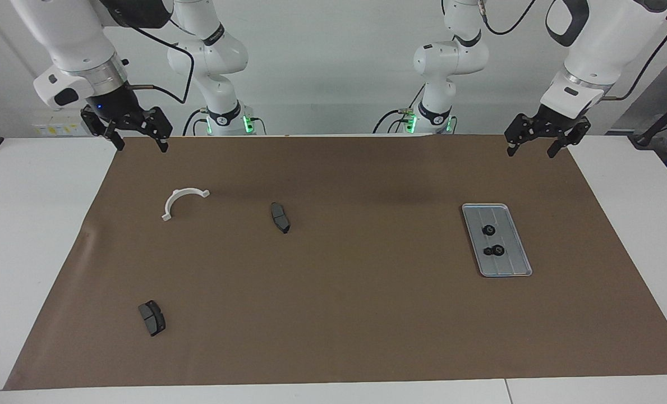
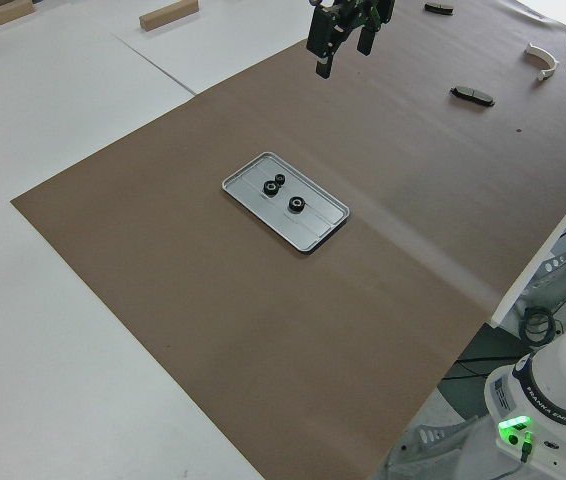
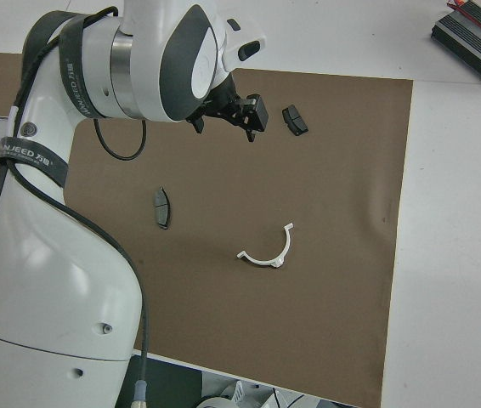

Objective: Place bearing gear from tray to pile
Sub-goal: 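Move the left gripper over the metal tray of black gears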

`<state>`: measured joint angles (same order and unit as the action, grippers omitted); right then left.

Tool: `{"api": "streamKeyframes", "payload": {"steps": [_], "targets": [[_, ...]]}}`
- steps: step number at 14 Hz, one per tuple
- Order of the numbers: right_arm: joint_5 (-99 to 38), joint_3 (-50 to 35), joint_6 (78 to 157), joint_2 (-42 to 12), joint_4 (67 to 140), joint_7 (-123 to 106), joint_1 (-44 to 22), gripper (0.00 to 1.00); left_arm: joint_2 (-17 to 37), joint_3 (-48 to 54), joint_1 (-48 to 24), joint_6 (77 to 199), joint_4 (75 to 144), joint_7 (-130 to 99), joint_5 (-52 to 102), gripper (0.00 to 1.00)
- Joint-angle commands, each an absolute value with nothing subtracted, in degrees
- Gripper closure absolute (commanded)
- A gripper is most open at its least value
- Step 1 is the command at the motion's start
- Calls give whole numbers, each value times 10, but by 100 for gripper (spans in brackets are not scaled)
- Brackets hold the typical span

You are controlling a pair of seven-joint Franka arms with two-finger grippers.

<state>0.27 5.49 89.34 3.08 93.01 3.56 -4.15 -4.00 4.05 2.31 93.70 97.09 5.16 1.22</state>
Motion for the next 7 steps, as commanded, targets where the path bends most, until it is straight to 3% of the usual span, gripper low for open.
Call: {"api": "streamKeyframes", "payload": {"steps": [1,4,7], "targets": [[-11,52,891,32,931,28,-35,0,-57,34,17,932,988,50,17,0],[-11,52,891,32,931,28,-35,0,-65,34,18,947,1008,51,18,0],[-11,52,891,32,931,28,-36,0,-118,29,31,1066,1142,57,18,0]]}}
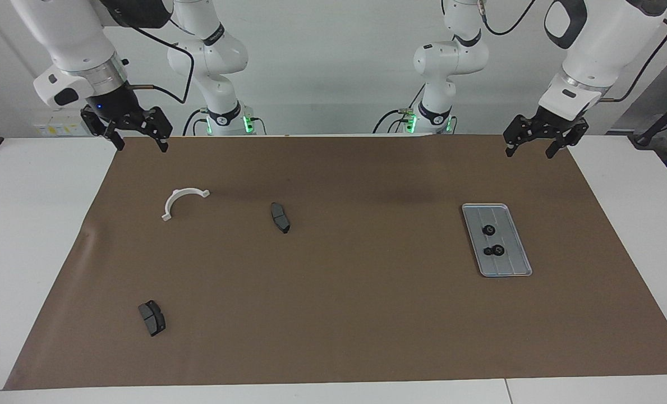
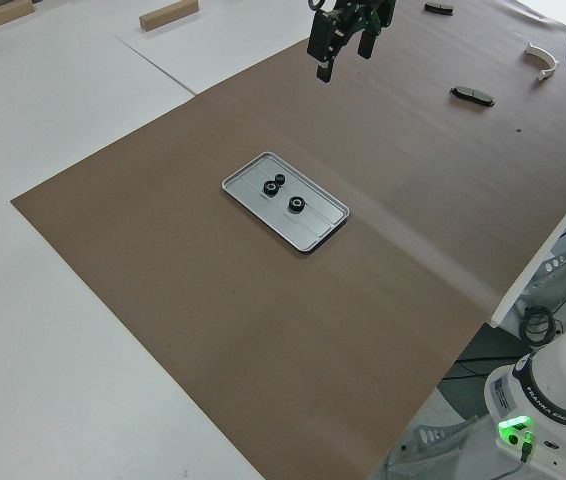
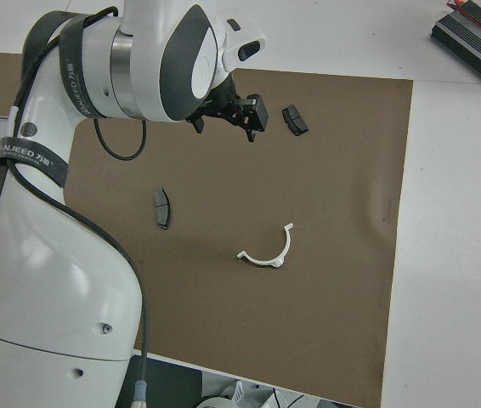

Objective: Place bearing gear from tray to pile
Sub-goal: 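Move the left gripper over the metal tray of black gears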

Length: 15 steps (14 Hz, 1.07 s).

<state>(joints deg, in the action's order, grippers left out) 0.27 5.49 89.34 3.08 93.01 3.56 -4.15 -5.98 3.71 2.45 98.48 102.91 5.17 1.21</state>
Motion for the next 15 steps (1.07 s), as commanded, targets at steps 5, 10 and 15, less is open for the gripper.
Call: {"api": "streamKeyframes", "payload": {"steps": [5,10,15], "targets": [[-11,52,891,32,931,28,-35,0,-19,29,41,1183,1171,56,18,0],[-11,52,891,32,931,28,-35,0,82,29,38,1307,1161,54,19,0],[-11,52,891,32,931,28,-35,0,161,29,39,1403,1160,49,27,0]]}}
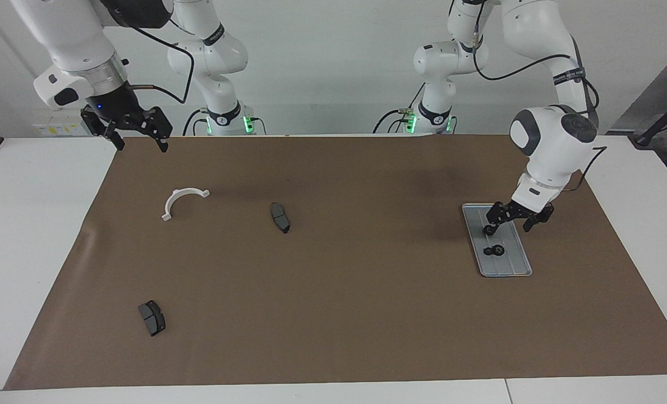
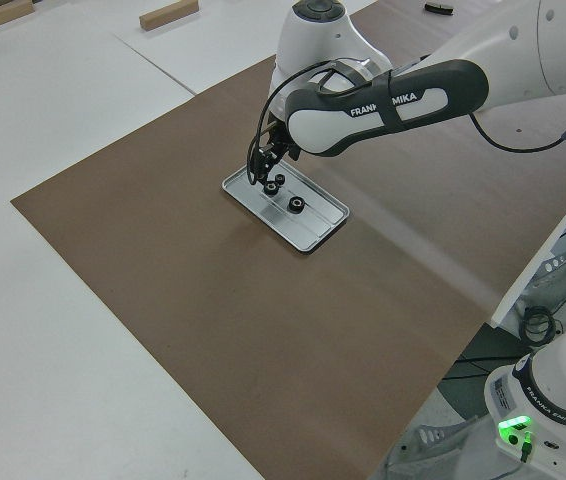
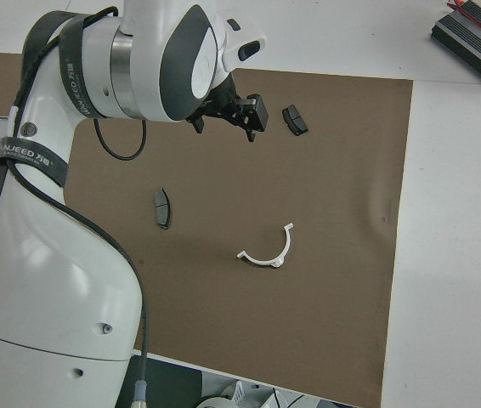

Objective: Place bearing gear from tray to pile
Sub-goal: 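Grasp a black bearing gear in the tray with the left gripper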

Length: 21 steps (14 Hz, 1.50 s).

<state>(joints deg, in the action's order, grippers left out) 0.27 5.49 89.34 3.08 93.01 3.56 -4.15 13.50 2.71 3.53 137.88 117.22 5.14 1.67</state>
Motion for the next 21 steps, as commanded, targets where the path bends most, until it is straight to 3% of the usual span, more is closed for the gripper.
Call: {"api": "streamKeyframes", "payload": {"steps": [1,6,21], "targets": [[-11,52,891,32,931,28,-35,0,168,29,40,1410,1160,48,31,0],[-11,52,891,32,931,28,-35,0,180,29,45,1414,1158,30,67,27],[-11,52,891,32,931,28,-35,0,187,27,56,1422,1162,-34,91,50]]}}
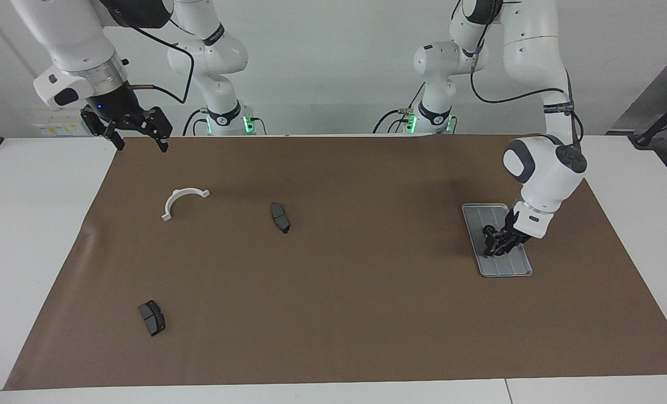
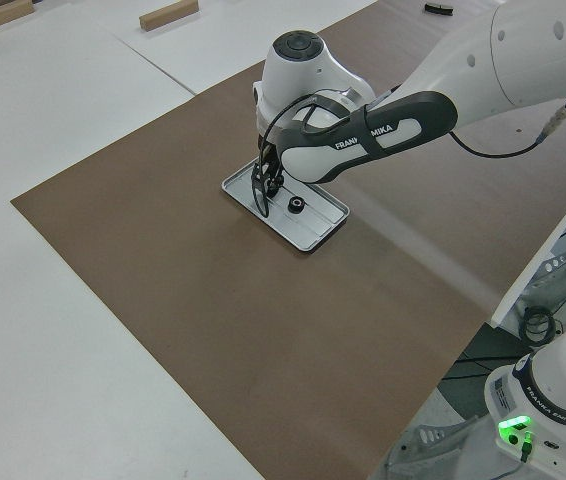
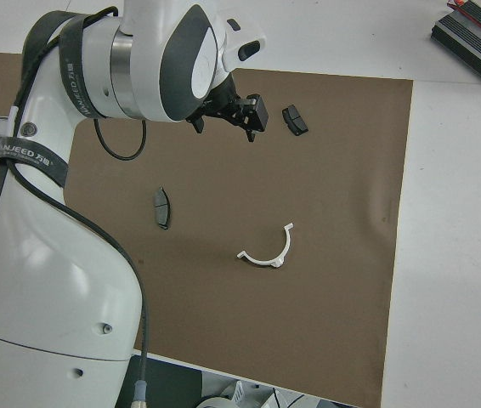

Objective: Place bearing gear from tray to pile
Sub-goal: 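Grasp a black bearing gear in the tray with the left gripper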

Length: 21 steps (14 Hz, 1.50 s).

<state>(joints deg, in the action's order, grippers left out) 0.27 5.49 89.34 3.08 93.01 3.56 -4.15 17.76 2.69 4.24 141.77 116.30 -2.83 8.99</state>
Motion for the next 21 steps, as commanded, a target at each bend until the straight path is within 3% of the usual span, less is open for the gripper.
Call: {"api": "streamKeyframes", "payload": {"steps": [1,10,21], "targets": [[-11,52,891,32,931,28,-36,0,188,27,60,1423,1162,-52,91,51],[-11,52,891,32,931,28,-36,0,189,27,54,1430,1163,-94,91,54],[-11,52,891,32,931,28,-35,0,188,27,55,1425,1167,-99,91,82]]}}
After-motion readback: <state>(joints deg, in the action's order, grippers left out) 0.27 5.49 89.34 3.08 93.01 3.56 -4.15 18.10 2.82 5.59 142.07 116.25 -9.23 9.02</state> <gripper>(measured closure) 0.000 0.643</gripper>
